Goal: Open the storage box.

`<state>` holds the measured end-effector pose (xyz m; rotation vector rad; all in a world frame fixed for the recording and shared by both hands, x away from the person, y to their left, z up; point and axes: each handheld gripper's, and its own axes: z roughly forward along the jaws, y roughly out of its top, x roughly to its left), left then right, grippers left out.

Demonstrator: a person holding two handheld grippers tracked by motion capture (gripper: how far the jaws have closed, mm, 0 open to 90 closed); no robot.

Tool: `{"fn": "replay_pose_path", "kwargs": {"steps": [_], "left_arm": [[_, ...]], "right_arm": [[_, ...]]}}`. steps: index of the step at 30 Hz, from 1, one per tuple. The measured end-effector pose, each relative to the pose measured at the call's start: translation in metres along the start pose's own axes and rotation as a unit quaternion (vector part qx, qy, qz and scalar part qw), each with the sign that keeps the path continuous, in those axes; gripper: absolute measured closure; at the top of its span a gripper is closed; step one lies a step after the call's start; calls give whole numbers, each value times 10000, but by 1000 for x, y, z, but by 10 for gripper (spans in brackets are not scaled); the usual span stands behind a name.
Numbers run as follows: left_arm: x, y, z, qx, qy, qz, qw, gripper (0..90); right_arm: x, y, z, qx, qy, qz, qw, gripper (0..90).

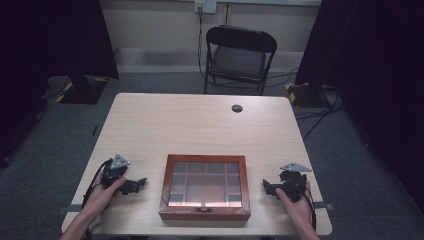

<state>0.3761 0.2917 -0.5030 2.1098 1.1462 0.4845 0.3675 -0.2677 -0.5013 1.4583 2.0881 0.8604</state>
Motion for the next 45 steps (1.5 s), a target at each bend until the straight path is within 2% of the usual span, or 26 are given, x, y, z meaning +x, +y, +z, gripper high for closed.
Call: {"fn": "replay_pose_path", "kwargs": {"steps": [7,9,11,12,14,15,19,20,21,23,25,27,30,31,32,33,34,35,36,37,38,39,42,43,44,45], "left_arm": [[0,0,0,3,1,3,10000,0],[0,0,0,3,-1,2,10000,0],[0,0,0,3,0,2,10000,0],[0,0,0,-4,-1,-1,10000,0],[0,0,0,1,0,4,10000,0],[0,0,0,-2,0,3,10000,0],[0,0,0,2,-7,6,10000,0],[0,0,0,2,-7,6,10000,0],[0,0,0,0,-7,5,10000,0],[0,0,0,2,-5,6,10000,0],[0,0,0,2,-6,5,10000,0],[0,0,0,-4,-4,5,10000,0],[1,0,0,11,-18,15,10000,0],[1,0,0,13,-12,14,10000,0],[1,0,0,13,-12,14,10000,0],[1,0,0,11,-14,12,10000,0],[1,0,0,11,-14,12,10000,0],[1,0,0,12,-19,12,10000,0],[1,0,0,13,-16,13,10000,0],[1,0,0,14,-17,14,10000,0],[1,0,0,14,-17,14,10000,0],[1,0,0,21,-16,24,10000,0],[1,0,0,22,-18,26,10000,0],[1,0,0,22,-18,26,10000,0],[1,0,0,23,-19,26,10000,0],[1,0,0,14,-20,18,10000,0]], "right_arm": [[2,-1,-1,17,-23,30,10000,0],[2,1,-6,-54,97,-80,9999,210],[3,1,-8,-87,189,-112,9997,230],[3,2,-9,-113,366,-86,9992,167],[7,5,-11,-108,505,-110,9986,213],[10,9,-14,37,806,-277,9964,243],[18,12,-23,-81,1159,-363,9926,300],[18,12,-23,-81,1159,-363,9926,300],[22,14,-28,-118,1387,-452,9892,335],[27,18,-36,-237,1505,-479,9872,383],[29,25,-44,-331,1769,-387,9829,372],[32,29,-50,-403,2097,-360,9763,426],[46,35,-55,-421,2267,-545,9715,438],[53,37,-56,-433,2397,-627,9679,479],[53,37,-56,-433,2397,-627,9679,479],[65,40,-57,-405,2593,-766,9619,496],[65,40,-57,-405,2593,-766,9619,496],[78,43,-59,-425,2760,-947,9555,502],[85,45,-60,-494,2851,-1036,9516,507],[90,46,-61,-514,2924,-1040,9492,521],[90,46,-61,-514,2924,-1040,9492,521],[101,52,-61,-478,3132,-1049,9426,533],[115,60,-59,-421,3333,-1231,9338,559],[121,63,-60,-480,3432,-1279,9293,570],[121,63,-60,-480,3432,-1279,9293,570],[130,67,-59,-543,3599,-1312,9221,599]]}}
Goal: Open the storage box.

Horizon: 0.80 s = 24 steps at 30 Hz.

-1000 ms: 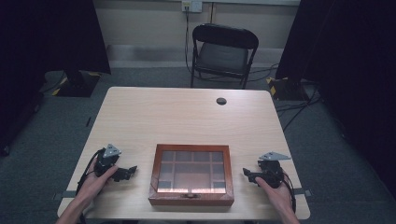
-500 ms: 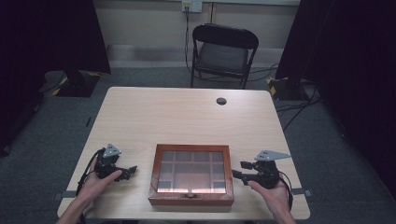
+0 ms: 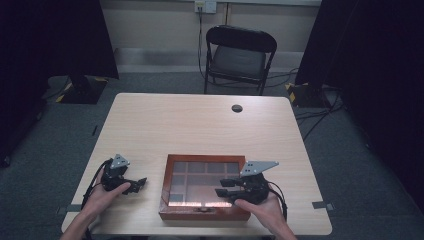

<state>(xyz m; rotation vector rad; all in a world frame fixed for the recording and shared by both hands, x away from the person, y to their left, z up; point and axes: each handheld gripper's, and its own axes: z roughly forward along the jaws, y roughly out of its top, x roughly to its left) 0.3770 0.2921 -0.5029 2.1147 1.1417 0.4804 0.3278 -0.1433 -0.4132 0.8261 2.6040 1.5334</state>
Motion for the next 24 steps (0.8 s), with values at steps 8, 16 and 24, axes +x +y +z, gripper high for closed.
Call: {"fn": "replay_pose_path", "kwargs": {"steps": [8,16,24], "left_arm": [[0,0,0,-2,-3,0,10000,0],[0,0,0,-1,-4,-1,10000,0],[0,0,0,-5,-7,-2,10000,0]], "right_arm": [[13,-6,26,322,509,-140,9981,699],[18,-16,34,529,714,-198,9958,744],[21,-19,41,628,838,-250,9942,756]]}}
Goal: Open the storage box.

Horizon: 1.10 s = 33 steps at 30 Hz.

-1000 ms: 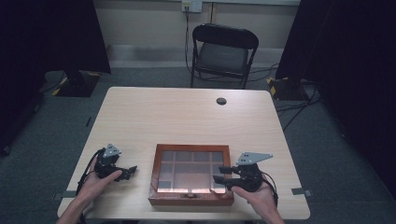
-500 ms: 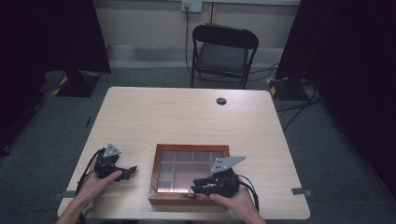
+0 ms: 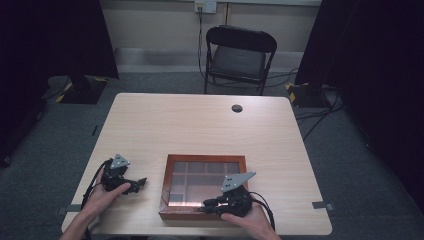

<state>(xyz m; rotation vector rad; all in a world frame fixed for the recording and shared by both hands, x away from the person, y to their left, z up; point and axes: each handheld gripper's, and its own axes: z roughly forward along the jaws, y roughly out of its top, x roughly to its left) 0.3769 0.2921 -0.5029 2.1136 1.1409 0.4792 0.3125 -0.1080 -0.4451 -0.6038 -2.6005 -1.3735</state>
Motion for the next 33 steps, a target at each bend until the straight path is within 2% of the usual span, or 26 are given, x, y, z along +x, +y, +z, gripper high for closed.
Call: {"fn": "replay_pose_path", "kwargs": {"steps": [9,16,21,25,27,30,33], "left_arm": [[0,0,0,6,6,1,10000,0],[0,0,0,4,2,3,10000,0],[-1,1,-1,35,47,-29,10000,4],[0,1,-2,58,34,12,10000,29],[1,0,-4,31,53,-60,10000,72],[2,1,-6,-26,45,-39,10000,171],[1,1,-7,-13,-37,-33,10000,158]], "right_arm": [[1,-3,2,-83,-23,-84,9999,788],[2,0,3,4,-68,-199,9998,816],[1,2,4,28,-17,-166,9999,820],[1,4,5,81,-37,-202,9998,821],[1,4,5,84,0,-185,9998,822],[1,5,5,83,14,-185,9998,823],[1,6,3,51,31,-181,9998,823]]}}
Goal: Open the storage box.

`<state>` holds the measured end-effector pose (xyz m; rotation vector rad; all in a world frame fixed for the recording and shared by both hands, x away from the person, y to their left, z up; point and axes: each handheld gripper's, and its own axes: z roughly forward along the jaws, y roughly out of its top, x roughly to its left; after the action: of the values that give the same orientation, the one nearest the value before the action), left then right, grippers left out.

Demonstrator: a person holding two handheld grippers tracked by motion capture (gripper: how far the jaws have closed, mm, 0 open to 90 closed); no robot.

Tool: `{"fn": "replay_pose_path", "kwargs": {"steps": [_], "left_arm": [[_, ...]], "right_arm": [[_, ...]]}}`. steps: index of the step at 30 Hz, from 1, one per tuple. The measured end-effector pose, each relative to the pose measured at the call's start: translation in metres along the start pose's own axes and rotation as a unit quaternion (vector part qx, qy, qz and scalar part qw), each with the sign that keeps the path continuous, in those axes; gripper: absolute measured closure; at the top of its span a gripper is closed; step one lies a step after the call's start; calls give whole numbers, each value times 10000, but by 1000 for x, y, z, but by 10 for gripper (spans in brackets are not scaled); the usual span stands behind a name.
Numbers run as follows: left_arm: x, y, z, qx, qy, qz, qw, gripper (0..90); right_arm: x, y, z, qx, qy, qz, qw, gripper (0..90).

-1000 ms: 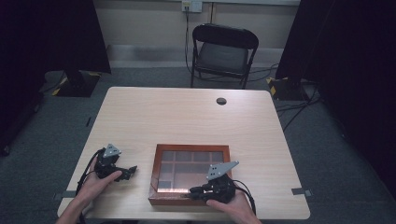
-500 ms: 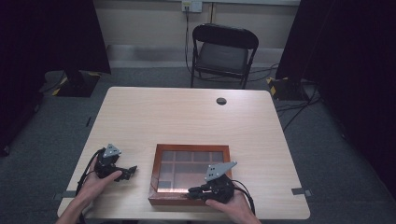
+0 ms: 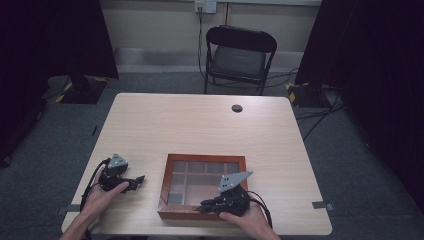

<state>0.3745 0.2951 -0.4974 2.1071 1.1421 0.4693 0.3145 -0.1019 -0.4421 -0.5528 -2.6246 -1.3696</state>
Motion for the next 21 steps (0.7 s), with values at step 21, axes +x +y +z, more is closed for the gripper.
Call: {"fn": "replay_pose_path", "kwargs": {"steps": [21], "left_arm": [[-25,14,-17,-892,-816,231,9924,158]], "right_arm": [[-2,19,-11,59,189,7,9998,829]]}}
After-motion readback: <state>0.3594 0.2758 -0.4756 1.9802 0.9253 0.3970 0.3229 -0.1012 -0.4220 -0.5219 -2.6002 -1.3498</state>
